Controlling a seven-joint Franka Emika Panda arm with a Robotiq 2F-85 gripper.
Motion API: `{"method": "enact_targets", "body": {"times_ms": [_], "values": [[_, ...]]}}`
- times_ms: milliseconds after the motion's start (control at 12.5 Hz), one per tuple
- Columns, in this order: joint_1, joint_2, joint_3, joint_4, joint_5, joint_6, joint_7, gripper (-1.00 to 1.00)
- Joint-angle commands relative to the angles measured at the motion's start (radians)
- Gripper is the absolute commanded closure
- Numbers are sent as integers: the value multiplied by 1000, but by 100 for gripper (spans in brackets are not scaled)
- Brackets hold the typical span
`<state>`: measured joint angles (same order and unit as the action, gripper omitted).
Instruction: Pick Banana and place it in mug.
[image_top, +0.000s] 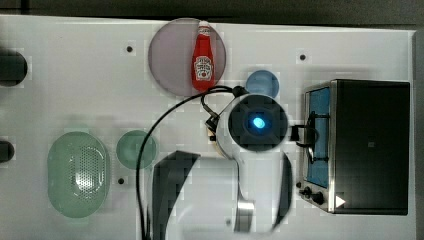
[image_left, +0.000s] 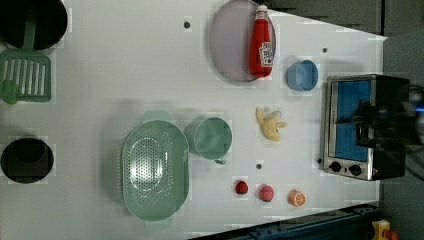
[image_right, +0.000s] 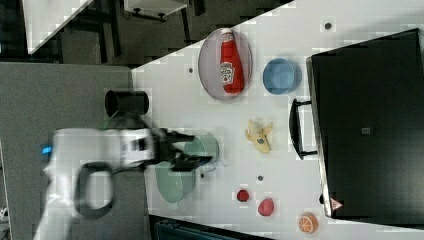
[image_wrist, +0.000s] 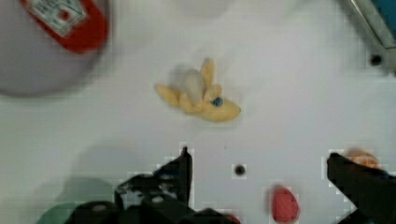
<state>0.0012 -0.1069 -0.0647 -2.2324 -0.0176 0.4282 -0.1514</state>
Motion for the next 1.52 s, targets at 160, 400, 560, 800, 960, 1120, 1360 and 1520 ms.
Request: {"method": "enact_targets", "body": {"times_ms": [160, 400, 560, 800, 960, 1120, 1360, 1520], "values": [[3, 58, 15, -70, 9, 141, -193, -100], [3, 169, 19, -113, 9, 260, -262, -100], [4, 244, 20, -128, 9, 353, -290, -100], [5, 345, 23, -138, 9, 496, -290, -100], [5, 401, 28, -147, 9, 588, -290, -100], [6, 450, 35, -156, 9, 661, -290, -100], [5, 503, 39, -163, 9, 756, -289, -100], [5, 520, 44, -171, 9, 770, -290, -100]]}}
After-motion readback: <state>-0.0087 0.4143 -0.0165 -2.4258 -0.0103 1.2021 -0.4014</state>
